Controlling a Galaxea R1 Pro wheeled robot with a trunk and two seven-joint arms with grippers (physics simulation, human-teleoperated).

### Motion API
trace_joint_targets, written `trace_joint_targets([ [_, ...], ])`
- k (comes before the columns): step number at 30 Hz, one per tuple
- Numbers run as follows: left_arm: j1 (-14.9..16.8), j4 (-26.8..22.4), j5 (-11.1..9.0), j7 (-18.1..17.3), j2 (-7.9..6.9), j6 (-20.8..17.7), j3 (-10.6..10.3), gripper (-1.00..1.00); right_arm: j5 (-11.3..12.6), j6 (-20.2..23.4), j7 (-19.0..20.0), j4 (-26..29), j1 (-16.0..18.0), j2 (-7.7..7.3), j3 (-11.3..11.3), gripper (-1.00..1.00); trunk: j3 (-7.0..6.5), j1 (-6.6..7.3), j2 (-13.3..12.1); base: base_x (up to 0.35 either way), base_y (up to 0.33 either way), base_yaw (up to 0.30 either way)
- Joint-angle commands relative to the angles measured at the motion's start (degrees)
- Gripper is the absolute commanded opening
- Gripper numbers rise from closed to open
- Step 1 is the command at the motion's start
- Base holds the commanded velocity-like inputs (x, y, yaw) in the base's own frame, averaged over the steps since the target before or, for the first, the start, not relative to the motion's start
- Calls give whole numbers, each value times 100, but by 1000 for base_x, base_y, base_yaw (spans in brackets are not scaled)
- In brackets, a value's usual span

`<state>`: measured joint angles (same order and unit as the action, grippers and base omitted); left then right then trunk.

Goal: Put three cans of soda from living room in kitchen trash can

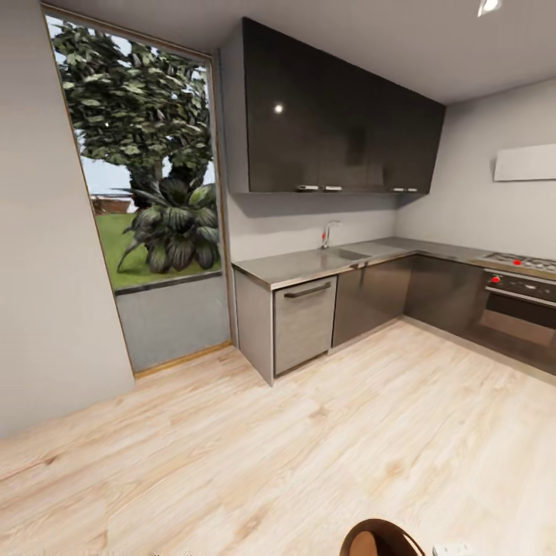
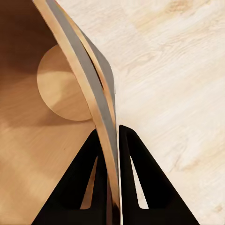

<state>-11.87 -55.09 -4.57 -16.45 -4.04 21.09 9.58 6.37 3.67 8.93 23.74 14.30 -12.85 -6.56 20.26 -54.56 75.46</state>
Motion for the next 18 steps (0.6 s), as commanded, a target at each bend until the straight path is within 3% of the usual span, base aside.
trace_joint_targets([
  [1, 0, 0, 0, 1, 0, 0, 0, 100, 31, 2, 39, 8, 3, 2, 14, -100, -5, 0, 0, -2, 0, 227],
  [8, 0, 3, 6, 1, 0, 0, 0, 100, 37, 2, 38, 11, 3, 2, 14, -100, -27, 0, 0, -1, 0, 222],
  [13, 0, 7, 8, 22, 2, 0, 0, 100, 47, 1, 38, 20, 3, 2, 22, -100, -28, 0, 0, 0, 0, 39],
  [14, 0, 7, 9, 26, 0, 0, 0, 100, 37, -3, 31, 12, 3, 75, 23, -100, -28, 0, 0, 0, 0, 134],
  [16, 0, 7, 9, 26, 0, 0, 0, 100, 34, -13, -45, 12, 3, 118, 21, -100, -28, 0, 0, 0, 0, 181],
  [17, 0, 7, 9, 24, 0, 0, 0, 100, 24, -50, -354, 5, 3, 168, 11, -100, -28, 0, 0, 0, 0, 222],
  [18, 0, 7, 9, 24, 0, 0, 0, 100, 22, -55, -425, 4, 3, 183, 10, -100, -28, 0, 0, 0, 0, 226],
])
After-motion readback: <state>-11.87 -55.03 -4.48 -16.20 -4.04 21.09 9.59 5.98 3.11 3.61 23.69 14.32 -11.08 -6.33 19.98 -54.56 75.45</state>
